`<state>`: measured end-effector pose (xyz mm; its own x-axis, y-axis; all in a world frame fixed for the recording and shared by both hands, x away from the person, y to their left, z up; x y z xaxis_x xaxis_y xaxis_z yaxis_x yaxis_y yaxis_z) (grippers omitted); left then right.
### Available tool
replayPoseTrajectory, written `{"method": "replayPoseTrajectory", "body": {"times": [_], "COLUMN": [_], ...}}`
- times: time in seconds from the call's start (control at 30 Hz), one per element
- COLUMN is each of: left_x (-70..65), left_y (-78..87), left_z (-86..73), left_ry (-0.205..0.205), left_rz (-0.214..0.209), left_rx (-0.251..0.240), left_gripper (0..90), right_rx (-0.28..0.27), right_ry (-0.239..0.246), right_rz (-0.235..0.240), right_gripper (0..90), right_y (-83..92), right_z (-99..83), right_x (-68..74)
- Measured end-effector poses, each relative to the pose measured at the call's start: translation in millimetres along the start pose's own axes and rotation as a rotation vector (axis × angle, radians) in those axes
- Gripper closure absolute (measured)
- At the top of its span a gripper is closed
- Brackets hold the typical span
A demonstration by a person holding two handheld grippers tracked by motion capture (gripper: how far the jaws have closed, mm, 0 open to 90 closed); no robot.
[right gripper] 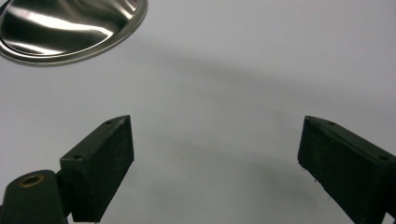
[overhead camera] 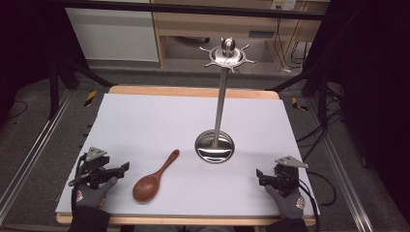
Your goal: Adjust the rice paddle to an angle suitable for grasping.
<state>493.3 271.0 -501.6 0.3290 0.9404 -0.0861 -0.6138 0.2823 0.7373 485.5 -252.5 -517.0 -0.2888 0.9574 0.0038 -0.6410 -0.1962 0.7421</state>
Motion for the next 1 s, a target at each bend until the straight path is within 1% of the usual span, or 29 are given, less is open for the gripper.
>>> {"method": "replayPoseTrajectory", "body": {"times": [0.07,0.17,0.23,0.33,0.37,0.53,0.6,0.63,0.67,0.7,0.73,0.8,0.93,1.0], "left_x": [-1.5,-7.2,-8.5,-9.6,-10.6,-17.1,-20.3,-22.4,-24.1,-24.1,-28.1,-32.4,-39.1,-41.6], "left_y": [1.0,4.2,7.3,9.4,11.1,15.4,16.5,16.9,17.5,17.5,18.6,19.0,18.0,18.1], "left_z": [0.4,2.6,3.9,4.6,5.8,9.9,11.0,11.8,12.6,12.6,13.5,14.3,15.1,15.7], "left_ry": [-0.007,-0.018,-0.022,-0.028,-0.038,-0.047,-0.059,-0.060,-0.067,-0.067,-0.080,-0.097,-0.135,-0.142], "left_rz": [-0.003,-0.011,-0.001,-0.005,0.000,-0.027,-0.032,-0.036,-0.040,-0.040,-0.051,-0.059,-0.051,-0.049], "left_rx": [0.004,0.001,-0.013,-0.014,-0.012,-0.014,-0.007,-0.007,-0.006,-0.006,-0.001,0.002,0.020,0.019], "left_gripper": [17.4,18.8,20.0,20.9,20.9,21.0,21.1,21.1,21.1,21.2,21.5,21.9,22.1,22.1], "right_rx": [-0.001,0.010,0.015,0.016,0.013,0.017,0.021,0.021,0.018,0.018,0.017,0.019,0.015,0.017], "right_ry": [0.002,-0.003,-0.002,-0.003,0.006,0.010,0.010,0.000,0.010,0.010,0.013,0.010,0.015,0.017], "right_rz": [-0.002,-0.001,0.000,0.003,-0.002,-0.004,-0.003,0.001,-0.002,-0.002,-0.002,0.001,-0.003,-0.003], "right_gripper": [10.9,10.9,10.9,10.9,11.0,10.9,11.0,10.9,11.0,11.0,11.0,10.9,10.9,10.9], "right_y": [-0.3,-0.6,-0.7,-0.6,-0.6,-0.9,-1.1,-0.8,-1.0,-1.0,-0.6,-0.1,0.1,-0.1], "right_z": [-0.1,-1.0,-1.3,-1.6,-1.2,-1.4,-1.8,-1.8,-1.4,-1.4,-1.4,-1.5,-1.3,-1.4], "right_x": [-0.2,1.1,0.9,1.7,1.6,2.2,2.8,3.9,3.3,3.3,3.2,3.7,4.1,4.5]}}
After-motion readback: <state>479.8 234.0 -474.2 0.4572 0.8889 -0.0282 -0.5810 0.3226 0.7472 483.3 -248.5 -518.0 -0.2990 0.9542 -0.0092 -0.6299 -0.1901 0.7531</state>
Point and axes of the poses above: each handheld gripper's, and its own axes: y roughly backward along the jaws, z roughly out of its top, x roughly to its left, the point moved 7 cm from there along -y, roughly forward along the jaws, and after that the axes turned 8 degrees about x, right-handed, at the moved point
